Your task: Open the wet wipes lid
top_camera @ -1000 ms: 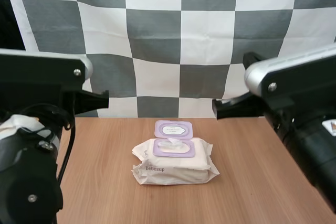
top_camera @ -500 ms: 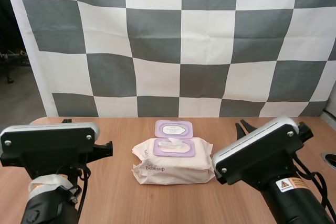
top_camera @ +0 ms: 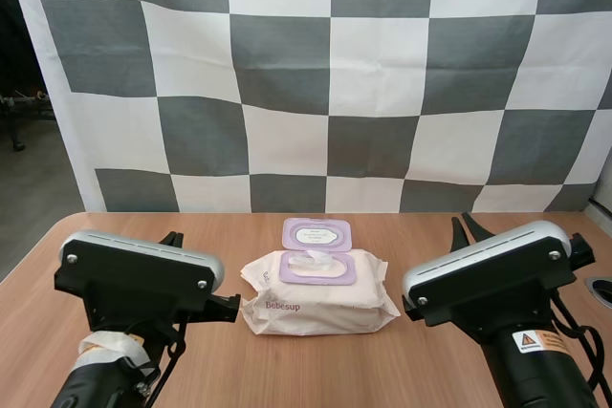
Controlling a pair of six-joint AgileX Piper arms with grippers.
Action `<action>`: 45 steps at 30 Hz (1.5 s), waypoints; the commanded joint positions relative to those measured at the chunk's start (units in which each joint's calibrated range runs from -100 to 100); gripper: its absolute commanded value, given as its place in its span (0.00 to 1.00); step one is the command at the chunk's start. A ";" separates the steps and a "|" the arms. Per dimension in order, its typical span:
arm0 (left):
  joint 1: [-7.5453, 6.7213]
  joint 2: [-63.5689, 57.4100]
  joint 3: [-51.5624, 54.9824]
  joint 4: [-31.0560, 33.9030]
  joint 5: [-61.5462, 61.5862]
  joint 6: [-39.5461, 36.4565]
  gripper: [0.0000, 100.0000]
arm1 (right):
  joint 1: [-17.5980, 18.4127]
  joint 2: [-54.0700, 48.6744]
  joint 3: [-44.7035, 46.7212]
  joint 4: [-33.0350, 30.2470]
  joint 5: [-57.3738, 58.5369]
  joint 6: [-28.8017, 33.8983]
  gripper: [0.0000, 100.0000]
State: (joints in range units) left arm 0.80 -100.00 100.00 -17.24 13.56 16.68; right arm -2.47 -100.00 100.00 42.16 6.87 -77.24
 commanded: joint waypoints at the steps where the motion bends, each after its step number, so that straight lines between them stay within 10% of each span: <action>1: -0.52 0.00 0.00 0.01 -0.05 -0.04 0.00 | 0.06 0.00 0.00 -3.10 10.16 -0.11 0.05; 5: -0.71 0.00 0.00 0.01 -0.05 -0.04 0.00 | 0.06 0.00 0.00 -13.39 11.16 -0.01 0.03; 13: -0.71 0.00 0.00 0.01 -0.05 -0.04 0.00 | 0.06 0.00 0.00 -13.51 27.15 9.80 0.03; 26: -0.71 0.00 0.00 6.26 2.75 -3.12 0.00 | 0.25 0.00 0.00 -10.98 20.83 31.73 0.03; 36: -0.71 0.00 0.00 18.13 15.88 -29.18 0.00 | 1.05 0.00 0.00 -7.72 18.11 31.84 0.03; 45: -0.71 0.00 0.00 18.82 16.05 -29.72 0.00 | 1.39 0.00 0.00 -8.84 24.06 31.05 0.03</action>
State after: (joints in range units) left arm 0.14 -100.00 100.00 1.54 29.62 -8.17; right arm -1.11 -100.00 100.00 34.74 30.78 -45.50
